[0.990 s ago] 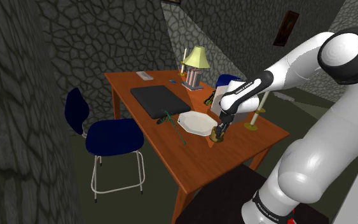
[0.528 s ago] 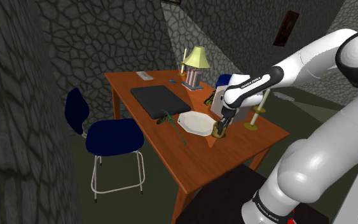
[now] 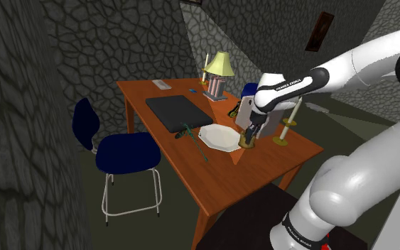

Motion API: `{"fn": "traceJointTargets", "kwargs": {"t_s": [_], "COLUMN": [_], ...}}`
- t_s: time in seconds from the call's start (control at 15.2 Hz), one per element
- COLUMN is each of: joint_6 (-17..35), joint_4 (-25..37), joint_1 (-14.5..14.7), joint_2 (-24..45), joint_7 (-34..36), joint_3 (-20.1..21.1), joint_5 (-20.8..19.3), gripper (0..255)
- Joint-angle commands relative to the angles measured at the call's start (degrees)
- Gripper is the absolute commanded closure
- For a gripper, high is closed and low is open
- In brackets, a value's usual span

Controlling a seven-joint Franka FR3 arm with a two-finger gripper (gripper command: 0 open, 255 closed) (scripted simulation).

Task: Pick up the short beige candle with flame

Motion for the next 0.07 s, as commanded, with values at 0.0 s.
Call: {"fn": "traceJointTargets", "kwargs": {"t_s": [0.0], "joint_6": [-0.6], "joint_4": [0.2], "joint_1": [-0.1], "joint_2": [-0.4], "joint_7": [0.1], "joint_3": [0.2], "joint_5": [-0.1], "gripper": [255]}}
